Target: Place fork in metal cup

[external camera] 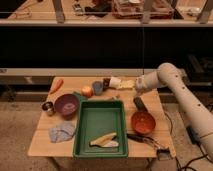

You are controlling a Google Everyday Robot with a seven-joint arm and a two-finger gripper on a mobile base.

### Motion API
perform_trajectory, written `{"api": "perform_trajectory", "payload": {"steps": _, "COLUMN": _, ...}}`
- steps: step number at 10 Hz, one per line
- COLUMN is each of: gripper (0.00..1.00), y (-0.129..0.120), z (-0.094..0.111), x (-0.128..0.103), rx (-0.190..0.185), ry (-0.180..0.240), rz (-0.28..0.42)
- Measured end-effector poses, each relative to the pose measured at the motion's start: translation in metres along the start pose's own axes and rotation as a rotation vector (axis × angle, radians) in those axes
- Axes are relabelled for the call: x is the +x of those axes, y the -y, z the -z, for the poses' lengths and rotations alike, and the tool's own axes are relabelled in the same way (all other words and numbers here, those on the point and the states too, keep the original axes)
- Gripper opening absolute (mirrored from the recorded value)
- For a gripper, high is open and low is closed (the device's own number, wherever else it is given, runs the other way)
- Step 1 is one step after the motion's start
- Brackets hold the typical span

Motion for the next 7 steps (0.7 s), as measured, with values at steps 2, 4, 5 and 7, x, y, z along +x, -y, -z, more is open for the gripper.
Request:
{"api": "perform_trajectory", "payload": {"steps": 2, "gripper": 0.8, "y": 0.001, "z": 0.0, "x": 0.0, "rx": -0.002, "ry": -0.001, "rz": 0.001}}
{"api": "perform_trajectory", "payload": {"steps": 4, "gripper": 0.8, "y": -0.003, "z": -0.004, "x": 0.004, "rx": -0.008, "ry": -0.007, "rz": -0.027}}
{"api": "perform_trajectory", "payload": {"steps": 5, "gripper": 0.8, "y": -0.006, "z": -0.009, "x": 0.008, "rx": -0.011, "ry": -0.01, "rz": -0.036}}
{"api": "perform_trajectory", "payload": {"steps": 7, "gripper": 0.8, "y": -0.012, "z": -0.026, "x": 0.022, "rx": -0.016, "ry": -0.014, "rz": -0.025}}
